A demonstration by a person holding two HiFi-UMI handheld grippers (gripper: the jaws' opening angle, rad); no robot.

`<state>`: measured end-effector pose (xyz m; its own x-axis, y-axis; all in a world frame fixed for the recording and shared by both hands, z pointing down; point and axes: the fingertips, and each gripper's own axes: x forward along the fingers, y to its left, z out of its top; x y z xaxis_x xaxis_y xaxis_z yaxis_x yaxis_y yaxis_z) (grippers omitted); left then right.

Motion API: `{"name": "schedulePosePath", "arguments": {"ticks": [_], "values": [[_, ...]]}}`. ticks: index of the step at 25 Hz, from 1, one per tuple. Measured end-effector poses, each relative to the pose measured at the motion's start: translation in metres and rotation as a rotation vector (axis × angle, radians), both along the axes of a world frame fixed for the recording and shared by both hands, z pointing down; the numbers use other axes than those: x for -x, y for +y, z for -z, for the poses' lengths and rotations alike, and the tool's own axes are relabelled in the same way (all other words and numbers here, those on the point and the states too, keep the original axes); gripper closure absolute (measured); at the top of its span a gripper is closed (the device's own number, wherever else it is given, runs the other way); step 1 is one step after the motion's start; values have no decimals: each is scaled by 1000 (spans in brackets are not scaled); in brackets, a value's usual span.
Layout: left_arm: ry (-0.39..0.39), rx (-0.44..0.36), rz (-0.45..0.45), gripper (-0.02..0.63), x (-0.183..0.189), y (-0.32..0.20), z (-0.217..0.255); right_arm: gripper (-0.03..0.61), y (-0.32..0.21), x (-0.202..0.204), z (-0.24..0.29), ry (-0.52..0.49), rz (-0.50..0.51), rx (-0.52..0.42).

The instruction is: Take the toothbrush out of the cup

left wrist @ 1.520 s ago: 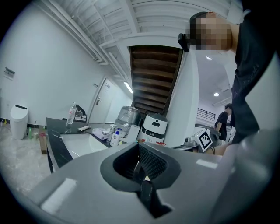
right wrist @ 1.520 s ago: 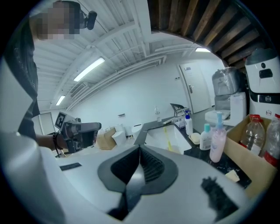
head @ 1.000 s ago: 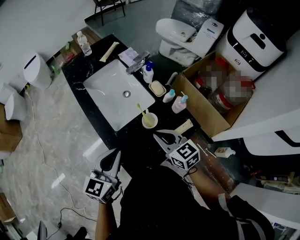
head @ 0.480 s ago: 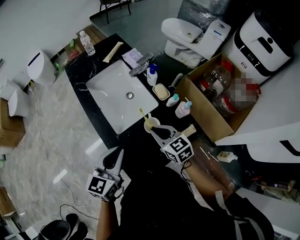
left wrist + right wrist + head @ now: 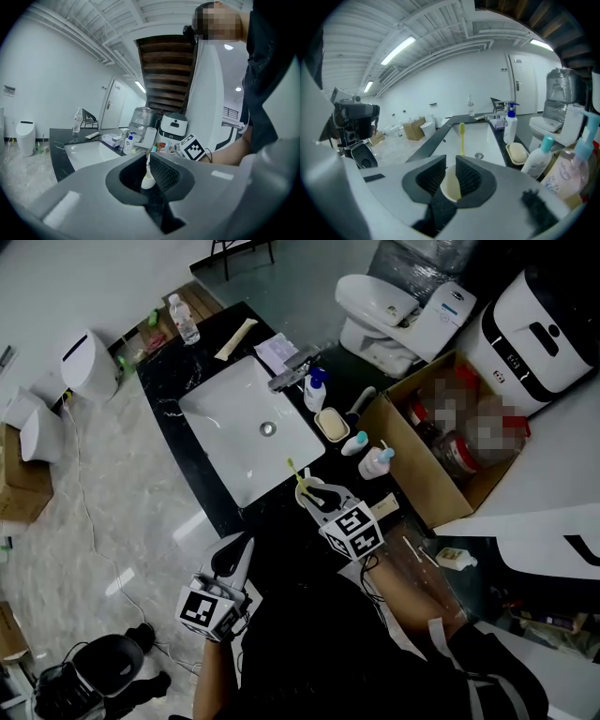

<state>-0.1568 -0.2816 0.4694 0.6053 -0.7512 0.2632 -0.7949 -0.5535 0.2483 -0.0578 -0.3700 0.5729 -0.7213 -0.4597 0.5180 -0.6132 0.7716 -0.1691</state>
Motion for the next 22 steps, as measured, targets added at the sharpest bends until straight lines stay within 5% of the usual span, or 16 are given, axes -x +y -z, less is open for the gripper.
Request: {"name": "schedulePosePath", "arguments": {"ticks": [22], "values": [[-42,40,-79,572,-32,-21,-37,485,-27,15,-32,159,80,16]]}}
